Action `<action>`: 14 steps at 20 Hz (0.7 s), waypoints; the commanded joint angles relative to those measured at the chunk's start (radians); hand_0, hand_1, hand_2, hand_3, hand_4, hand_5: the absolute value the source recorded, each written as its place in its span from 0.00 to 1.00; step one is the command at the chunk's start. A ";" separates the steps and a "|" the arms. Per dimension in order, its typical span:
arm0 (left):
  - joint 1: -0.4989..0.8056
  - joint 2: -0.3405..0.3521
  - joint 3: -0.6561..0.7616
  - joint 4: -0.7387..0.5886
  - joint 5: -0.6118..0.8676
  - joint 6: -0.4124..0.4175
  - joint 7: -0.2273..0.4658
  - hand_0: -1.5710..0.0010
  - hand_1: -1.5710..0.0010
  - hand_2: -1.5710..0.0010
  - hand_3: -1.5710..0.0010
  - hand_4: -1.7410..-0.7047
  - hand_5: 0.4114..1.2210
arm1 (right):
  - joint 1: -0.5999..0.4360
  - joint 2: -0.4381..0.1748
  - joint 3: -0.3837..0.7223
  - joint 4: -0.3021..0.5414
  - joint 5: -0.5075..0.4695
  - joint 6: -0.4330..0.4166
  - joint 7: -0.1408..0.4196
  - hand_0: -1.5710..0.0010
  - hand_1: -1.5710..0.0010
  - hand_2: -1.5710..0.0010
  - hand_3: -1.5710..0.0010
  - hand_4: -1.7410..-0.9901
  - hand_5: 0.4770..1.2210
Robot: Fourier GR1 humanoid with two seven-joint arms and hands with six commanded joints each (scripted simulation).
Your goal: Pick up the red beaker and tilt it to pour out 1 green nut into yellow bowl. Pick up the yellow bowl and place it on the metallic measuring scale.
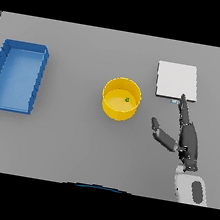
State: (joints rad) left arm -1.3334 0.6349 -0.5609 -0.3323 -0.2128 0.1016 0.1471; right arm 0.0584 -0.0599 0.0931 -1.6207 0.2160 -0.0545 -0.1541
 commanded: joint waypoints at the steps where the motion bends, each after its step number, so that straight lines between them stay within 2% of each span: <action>1: 0.040 0.020 0.022 -0.042 0.040 0.035 0.021 0.00 0.00 0.00 0.08 0.00 1.00 | 0.006 -0.009 0.000 -0.007 0.004 0.002 0.002 1.00 1.00 1.00 1.00 0.70 0.17; 2: 0.099 0.037 0.030 -0.088 0.074 0.066 0.056 0.00 0.00 0.00 0.08 0.00 1.00 | -0.002 -0.013 0.000 -0.003 0.009 0.001 0.016 1.00 1.00 1.00 1.00 0.70 0.18; 5: 0.269 0.083 0.047 -0.266 0.170 0.153 0.178 0.00 0.00 0.00 0.07 0.00 1.00 | 0.006 -0.019 0.009 -0.006 0.020 0.007 0.009 1.00 1.00 1.00 1.00 0.70 0.22; 7: 0.391 0.117 0.034 -0.427 0.212 0.225 0.275 0.00 0.00 0.00 0.08 0.00 1.00 | -0.007 -0.022 0.008 0.001 0.023 0.005 0.025 1.00 1.00 1.00 1.00 0.71 0.24; 10: 0.553 0.171 0.019 -0.612 0.261 0.301 0.334 0.00 0.00 0.00 0.08 0.00 1.00 | -0.003 -0.013 0.019 -0.016 0.033 -0.001 0.031 1.00 1.00 1.00 1.00 0.70 0.25; 12: 0.617 0.177 0.009 -0.668 0.286 0.344 0.379 0.00 0.00 0.00 0.08 0.00 1.00 | 0.006 -0.014 0.017 -0.015 0.025 0.005 0.024 1.00 1.00 1.00 1.00 0.70 0.25; 14: 0.662 0.182 -0.002 -0.716 0.306 0.377 0.395 0.00 0.00 0.00 0.05 0.00 1.00 | -0.003 -0.010 0.018 -0.004 0.037 -0.007 0.032 1.00 1.00 1.00 1.00 0.70 0.25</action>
State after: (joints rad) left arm -0.6705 0.8160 -0.5635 -1.0480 0.0955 0.4786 0.5396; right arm 0.0558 -0.0698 0.1113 -1.6249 0.2534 -0.0614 -0.1212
